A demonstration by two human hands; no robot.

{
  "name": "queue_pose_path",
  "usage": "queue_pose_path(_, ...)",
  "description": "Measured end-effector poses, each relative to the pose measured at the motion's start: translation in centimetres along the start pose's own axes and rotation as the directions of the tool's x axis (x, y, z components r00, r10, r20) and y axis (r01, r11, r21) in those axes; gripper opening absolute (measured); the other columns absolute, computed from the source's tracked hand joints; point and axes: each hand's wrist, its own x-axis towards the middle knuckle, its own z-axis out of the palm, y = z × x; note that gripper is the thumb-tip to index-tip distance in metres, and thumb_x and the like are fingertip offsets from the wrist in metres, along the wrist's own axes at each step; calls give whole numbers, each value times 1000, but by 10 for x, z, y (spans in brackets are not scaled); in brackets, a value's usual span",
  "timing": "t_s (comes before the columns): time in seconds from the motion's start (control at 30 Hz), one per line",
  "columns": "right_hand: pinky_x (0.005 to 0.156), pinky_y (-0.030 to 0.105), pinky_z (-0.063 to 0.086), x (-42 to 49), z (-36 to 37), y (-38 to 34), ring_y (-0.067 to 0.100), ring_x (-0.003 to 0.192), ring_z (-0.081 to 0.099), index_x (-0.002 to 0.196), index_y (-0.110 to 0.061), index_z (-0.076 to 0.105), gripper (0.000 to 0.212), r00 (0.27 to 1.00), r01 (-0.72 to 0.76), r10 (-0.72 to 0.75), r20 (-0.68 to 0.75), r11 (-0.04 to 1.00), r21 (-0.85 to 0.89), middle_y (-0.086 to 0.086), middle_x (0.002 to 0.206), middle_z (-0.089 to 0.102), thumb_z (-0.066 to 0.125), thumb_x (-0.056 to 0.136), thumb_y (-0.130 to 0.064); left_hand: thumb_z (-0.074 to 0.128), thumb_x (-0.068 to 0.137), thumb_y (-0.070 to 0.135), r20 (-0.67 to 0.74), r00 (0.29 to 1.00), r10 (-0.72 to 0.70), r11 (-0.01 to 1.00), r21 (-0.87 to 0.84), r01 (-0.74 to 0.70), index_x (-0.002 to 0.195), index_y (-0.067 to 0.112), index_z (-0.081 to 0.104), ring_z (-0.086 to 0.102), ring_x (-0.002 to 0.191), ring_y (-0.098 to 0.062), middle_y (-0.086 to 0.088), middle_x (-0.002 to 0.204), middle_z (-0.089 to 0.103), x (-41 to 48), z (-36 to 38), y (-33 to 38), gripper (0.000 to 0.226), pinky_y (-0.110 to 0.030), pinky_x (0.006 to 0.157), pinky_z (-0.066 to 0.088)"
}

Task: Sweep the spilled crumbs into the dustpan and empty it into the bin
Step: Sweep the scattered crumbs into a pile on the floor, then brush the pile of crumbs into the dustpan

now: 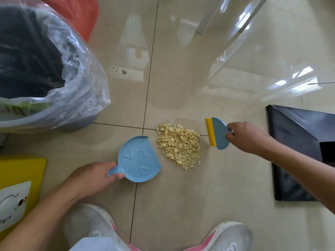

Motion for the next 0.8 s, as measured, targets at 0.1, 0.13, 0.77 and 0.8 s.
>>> queue_pose_path(0.1,60,35,49,14,3,-10,26,70,59,84,-13,62,19,1000,6,-5,-25,1000,30,10,81,63,48,91,-25,53,89,62,76,997,10,999,-46,-7,87,30,65,65,77,-12,5,81,69,8,-1,-1,35,-33,74,52)
queue_pose_path(0.13,60,36,50,17,3,-13,27,70,59,84,-13,62,20,999,15,-14,-35,999,34,10,80,63,48,90,-25,53,88,63,101,995,16,999,-51,-11,87,26,65,65,76,-13,3,81,70,10,-1,-2,39,-33,73,52)
queue_pose_path(0.77,62,34,37,-50,31,-168,32,80,64,107,-13,61,17,972,235,-234,26,963,-132,8,101,69,52,93,-12,59,90,49,155,988,2,992,-127,18,67,20,44,41,54,-18,2,61,45,14,-6,43,40,-32,58,31)
queue_pose_path(0.8,62,34,36,-53,31,-174,33,81,64,108,-13,61,17,970,242,-240,32,962,-123,8,102,69,53,93,-11,59,90,49,161,987,-4,991,-133,25,67,20,46,43,54,-18,2,62,47,14,-5,43,39,-31,58,32)
